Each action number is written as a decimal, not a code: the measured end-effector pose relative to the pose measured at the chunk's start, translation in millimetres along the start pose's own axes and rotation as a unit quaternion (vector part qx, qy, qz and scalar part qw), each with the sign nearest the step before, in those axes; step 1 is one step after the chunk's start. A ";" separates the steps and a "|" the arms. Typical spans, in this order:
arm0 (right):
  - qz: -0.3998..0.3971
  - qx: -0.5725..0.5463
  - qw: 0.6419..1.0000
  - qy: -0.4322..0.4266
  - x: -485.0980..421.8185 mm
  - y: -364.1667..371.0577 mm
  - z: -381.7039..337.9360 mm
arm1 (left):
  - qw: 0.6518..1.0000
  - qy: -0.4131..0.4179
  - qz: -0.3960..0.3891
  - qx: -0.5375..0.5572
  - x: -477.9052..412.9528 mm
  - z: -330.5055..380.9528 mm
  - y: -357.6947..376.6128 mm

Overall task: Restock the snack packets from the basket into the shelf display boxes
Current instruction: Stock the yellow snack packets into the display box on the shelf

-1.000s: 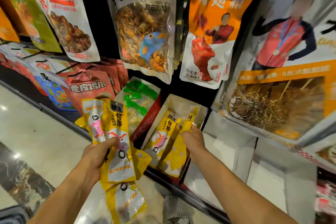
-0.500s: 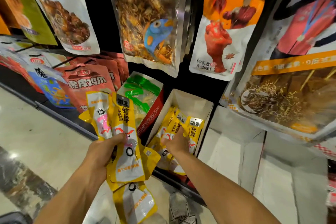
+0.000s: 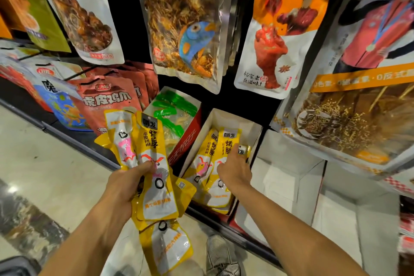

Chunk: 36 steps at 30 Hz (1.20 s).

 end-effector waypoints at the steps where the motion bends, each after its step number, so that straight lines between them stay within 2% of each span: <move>1: -0.009 0.067 0.998 -0.016 5.5 -0.8 0.0 | 1.000 -0.002 0.004 0.000 -0.3 -1.7 -2.7; 3: -0.013 0.193 0.979 -0.070 14.6 3.9 -2.0 | 1.000 -0.004 0.007 0.000 0.8 -4.4 -6.0; 5: -0.012 0.266 0.956 -0.126 20.6 9.6 -4.8 | 1.000 -0.005 -0.001 0.003 2.8 -4.4 -4.0; 8: -0.025 0.305 0.940 -0.149 18.5 11.6 -5.9 | 1.000 -0.002 -0.012 0.007 2.8 -2.5 0.2; 15: -0.082 0.365 0.917 -0.139 16.5 18.8 7.8 | 0.998 -0.015 -0.054 0.008 10.8 -13.4 16.7; 17: -0.069 0.366 0.918 -0.140 19.7 17.1 2.4 | 0.997 -0.012 -0.071 -0.002 11.3 -11.2 16.7; 18: -0.039 0.354 0.921 -0.160 21.6 14.1 -3.1 | 0.997 -0.008 -0.079 -0.008 10.7 -9.4 16.3; 20: 0.016 0.243 0.943 -0.226 33.3 4.6 -16.6 | 0.996 -0.007 -0.091 -0.016 9.9 -7.6 16.8; 21: 0.008 0.124 0.962 -0.244 41.4 -2.5 -20.2 | 0.995 -0.009 -0.095 -0.025 10.3 -8.8 17.5; 22: -0.038 -0.030 0.974 -0.222 49.5 -8.5 -22.9 | 0.994 -0.010 -0.101 -0.039 8.4 -13.1 17.7; 23: -0.101 -0.182 0.962 -0.178 57.7 -11.0 -26.9 | 0.992 -0.012 -0.111 -0.056 3.6 -20.9 17.0; 24: -0.153 -0.300 0.933 -0.127 64.9 -12.1 -33.7 | 0.989 -0.013 -0.129 -0.071 -3.3 -29.4 16.6; 25: -0.188 -0.357 0.911 -0.089 71.1 -11.7 -42.9 | 0.986 -0.017 -0.147 -0.081 -7.5 -34.9 16.9; 28: -0.198 -0.370 0.906 -0.054 83.2 -14.4 -69.5 | 0.976 0.000 -0.181 -0.123 13.3 -24.9 27.0; 32: -0.159 -0.416 0.895 -0.020 79.2 -17.1 -64.1 | 0.974 -0.016 -0.212 -0.071 24.9 -21.8 33.6; 36: -0.097 -0.474 0.873 0.056 57.3 -23.9 -31.4 | 0.985 -0.020 -0.165 -0.041 16.9 -24.9 33.9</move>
Point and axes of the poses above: each hand's wrist, its own x-axis away from the middle knuckle, its own y-axis out of the palm, z = x × y, the point moved 6 cm from there along -x, towards the middle knuckle, and after that the axes turned 3 degrees about -x, right-handed, at the moved point
